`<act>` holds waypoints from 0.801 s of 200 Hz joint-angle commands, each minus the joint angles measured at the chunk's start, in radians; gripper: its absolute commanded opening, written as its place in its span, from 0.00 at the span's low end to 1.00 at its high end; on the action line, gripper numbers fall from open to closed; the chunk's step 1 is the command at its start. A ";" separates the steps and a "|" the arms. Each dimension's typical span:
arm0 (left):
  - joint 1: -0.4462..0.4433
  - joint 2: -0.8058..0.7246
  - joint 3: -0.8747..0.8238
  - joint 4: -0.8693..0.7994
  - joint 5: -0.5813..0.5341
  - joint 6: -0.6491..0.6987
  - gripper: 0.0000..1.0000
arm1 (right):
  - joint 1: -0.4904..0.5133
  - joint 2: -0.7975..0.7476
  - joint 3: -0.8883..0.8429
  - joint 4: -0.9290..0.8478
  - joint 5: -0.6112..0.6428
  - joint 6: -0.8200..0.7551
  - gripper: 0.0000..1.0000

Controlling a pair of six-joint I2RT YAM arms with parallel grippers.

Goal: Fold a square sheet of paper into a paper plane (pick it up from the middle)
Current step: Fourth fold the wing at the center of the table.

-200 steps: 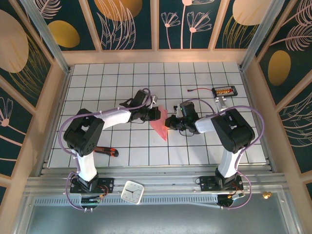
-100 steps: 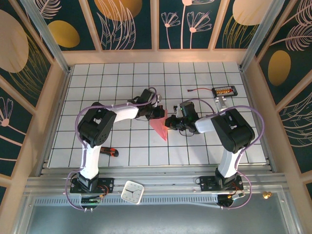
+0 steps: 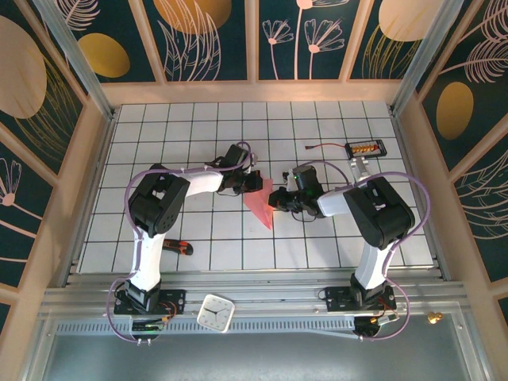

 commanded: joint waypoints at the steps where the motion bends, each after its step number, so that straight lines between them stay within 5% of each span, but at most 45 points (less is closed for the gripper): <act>1: 0.006 0.028 -0.033 -0.021 -0.046 0.018 0.00 | -0.001 0.033 0.017 -0.050 0.028 -0.037 0.00; 120: 0.006 0.023 -0.061 -0.034 -0.058 0.050 0.00 | -0.006 -0.223 -0.005 -0.216 0.116 -0.094 0.20; 160: 0.007 0.017 -0.063 -0.034 -0.055 0.047 0.00 | 0.084 -0.269 -0.015 -0.205 0.151 -0.078 0.19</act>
